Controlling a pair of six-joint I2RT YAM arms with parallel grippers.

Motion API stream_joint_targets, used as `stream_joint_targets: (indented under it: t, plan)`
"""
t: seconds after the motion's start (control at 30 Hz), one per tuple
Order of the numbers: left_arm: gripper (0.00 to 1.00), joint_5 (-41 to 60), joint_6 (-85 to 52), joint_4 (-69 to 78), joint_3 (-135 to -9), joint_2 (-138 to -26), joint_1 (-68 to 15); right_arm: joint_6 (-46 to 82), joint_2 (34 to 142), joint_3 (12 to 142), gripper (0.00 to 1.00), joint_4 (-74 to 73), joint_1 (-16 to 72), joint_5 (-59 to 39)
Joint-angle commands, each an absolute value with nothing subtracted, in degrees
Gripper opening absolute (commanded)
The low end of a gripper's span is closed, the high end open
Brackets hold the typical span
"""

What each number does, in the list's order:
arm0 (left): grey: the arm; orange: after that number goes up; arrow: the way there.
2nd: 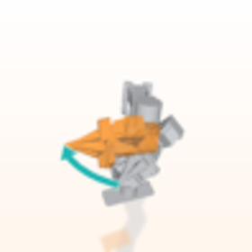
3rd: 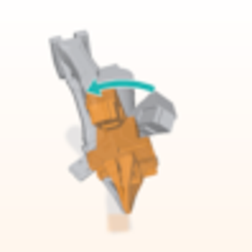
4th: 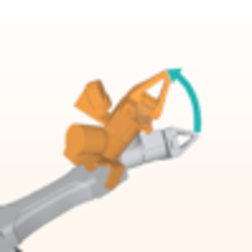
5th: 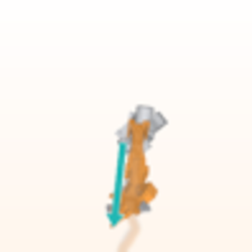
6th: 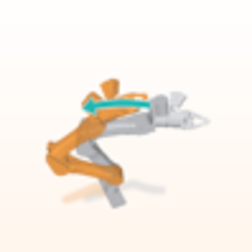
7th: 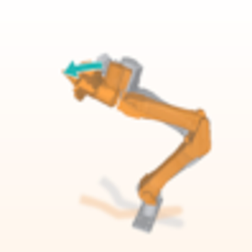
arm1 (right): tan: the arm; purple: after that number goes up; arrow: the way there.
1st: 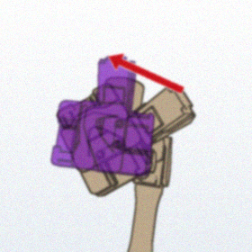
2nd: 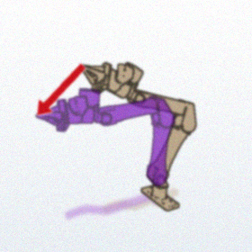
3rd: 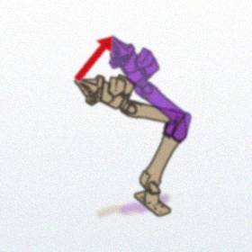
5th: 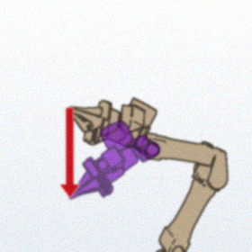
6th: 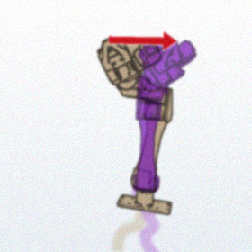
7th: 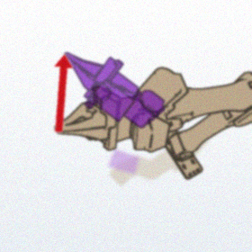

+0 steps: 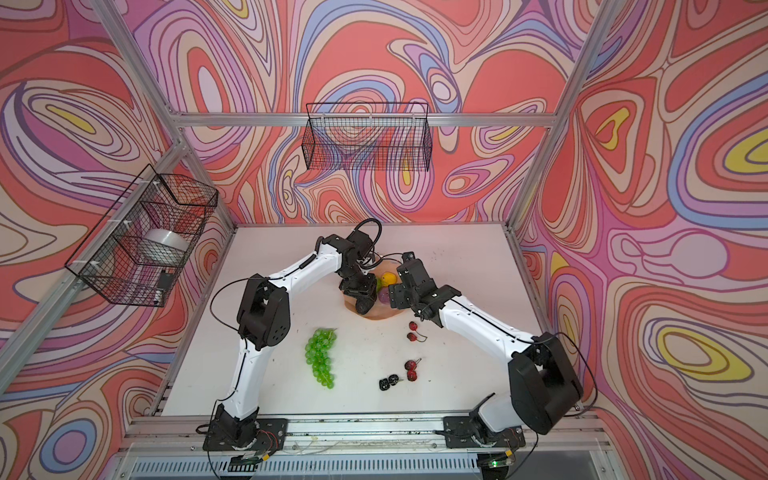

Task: Place and organize the fake fruits in the fruit bowl
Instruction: 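Carry the dark avocado with the left gripper into the bowl beside the fig, then release the avocado and move the left gripper down to the green grapes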

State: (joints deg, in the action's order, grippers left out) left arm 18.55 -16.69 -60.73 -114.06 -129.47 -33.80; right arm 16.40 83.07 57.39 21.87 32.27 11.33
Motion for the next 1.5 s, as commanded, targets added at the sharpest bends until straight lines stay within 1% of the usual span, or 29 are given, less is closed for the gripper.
stream_joint_targets:
  t: [0.0,0.47,0.6,0.67,0.97,1.0,1.07,1.23,1.3,1.37,1.47]
  plan:
    - [0.44,16.45,-14.25,-62.95,-116.06,-131.38,-35.11,15.31,84.03,56.43,0.82,21.24,32.16,13.19]
    - [0.50,14.01,-13.71,-62.95,-120.65,-136.13,-36.73,13.89,83.70,55.91,0.82,21.66,32.09,15.06]
    - [0.51,15.09,-13.80,-61.83,-121.26,-136.57,-36.78,13.49,83.51,55.81,0.83,21.53,32.13,15.33]
    - [0.54,15.30,-13.67,-61.82,-122.26,-136.91,-36.99,13.45,83.71,55.98,0.82,21.49,32.08,15.31]
    - [0.75,14.32,-12.83,-62.20,-124.84,-136.02,-37.35,12.85,84.29,57.45,0.83,21.95,32.08,15.47]
    - [0.79,14.17,-12.74,-62.59,-125.26,-135.81,-37.35,12.68,84.31,57.72,0.83,22.04,32.11,15.42]
    - [0.82,14.15,-12.53,-63.69,-126.25,-135.38,-37.35,12.40,84.38,58.35,0.83,22.25,32.08,15.49]
    - [0.82,11.44,-12.02,-65.73,-125.99,-132.20,-37.24,11.79,84.53,59.74,0.83,22.94,32.12,15.12]
    - [0.80,9.78,-12.05,-66.60,-124.87,-130.03,-37.25,11.60,84.58,60.35,0.82,23.19,32.08,14.86]
    - [0.78,8.36,-12.59,-66.45,-122.21,-126.83,-37.11,11.47,84.44,60.95,0.82,23.49,32.14,14.80]
    - [0.75,8.11,-14.41,-63.66,-114.86,-119.80,-36.48,10.95,83.96,61.85,0.81,23.64,32.12,14.86]
